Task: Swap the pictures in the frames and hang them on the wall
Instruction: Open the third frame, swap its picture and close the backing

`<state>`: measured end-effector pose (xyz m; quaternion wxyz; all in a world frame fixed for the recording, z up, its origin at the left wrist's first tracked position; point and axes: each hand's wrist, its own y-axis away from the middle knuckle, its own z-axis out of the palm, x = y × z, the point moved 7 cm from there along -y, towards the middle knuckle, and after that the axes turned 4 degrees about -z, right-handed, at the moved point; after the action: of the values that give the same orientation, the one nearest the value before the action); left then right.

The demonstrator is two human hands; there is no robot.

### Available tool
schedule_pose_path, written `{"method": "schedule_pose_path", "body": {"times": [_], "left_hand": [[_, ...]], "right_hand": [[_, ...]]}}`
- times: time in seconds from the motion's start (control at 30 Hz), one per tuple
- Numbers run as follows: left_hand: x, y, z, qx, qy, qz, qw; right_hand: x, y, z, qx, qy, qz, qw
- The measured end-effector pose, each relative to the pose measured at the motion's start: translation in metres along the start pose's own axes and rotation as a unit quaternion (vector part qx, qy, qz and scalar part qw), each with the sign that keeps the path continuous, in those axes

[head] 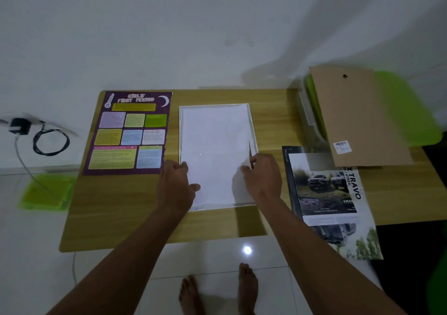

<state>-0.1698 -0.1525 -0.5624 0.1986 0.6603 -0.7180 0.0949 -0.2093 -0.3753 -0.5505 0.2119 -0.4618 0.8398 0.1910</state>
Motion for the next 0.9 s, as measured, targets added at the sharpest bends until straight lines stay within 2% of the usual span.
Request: {"method": "schedule_pose_path", "body": {"times": [0.13, 0.33, 0.43, 0.6, 0.73, 0.87, 0.9], "left_hand": [[0.001, -0.002, -0.002, 0.013, 0.012, -0.012, 1.0], [0.004, -0.001, -0.01, 0.055, 0.048, -0.043, 0.996], [0.002, -0.004, -0.013, 0.046, 0.094, -0.084, 0.991], [-0.001, -0.01, -0.021, 0.02, 0.166, -0.137, 0.976], [0.001, -0.012, -0.029, -0.008, 0.197, -0.184, 0.963], [-0.003, -0.016, -0.035, -0.036, 0.309, -0.218, 0.925], [-0.002, -0.016, -0.042, -0.023, 0.333, -0.214, 0.918]], "right_hand": [[-0.013, -0.005, -0.007, 0.003, -0.022, -0.02, 1.0], [-0.007, -0.014, -0.007, -0.082, -0.251, 0.05, 0.963], [-0.003, -0.013, -0.013, -0.091, -0.313, 0.082, 0.942], [0.003, -0.008, -0.018, -0.095, -0.348, 0.1, 0.927], [0.005, -0.005, -0.019, -0.105, -0.419, 0.146, 0.89], [0.001, -0.005, -0.029, -0.11, -0.371, 0.124, 0.914], [-0.001, -0.005, -0.033, -0.107, -0.353, 0.119, 0.922]]}}
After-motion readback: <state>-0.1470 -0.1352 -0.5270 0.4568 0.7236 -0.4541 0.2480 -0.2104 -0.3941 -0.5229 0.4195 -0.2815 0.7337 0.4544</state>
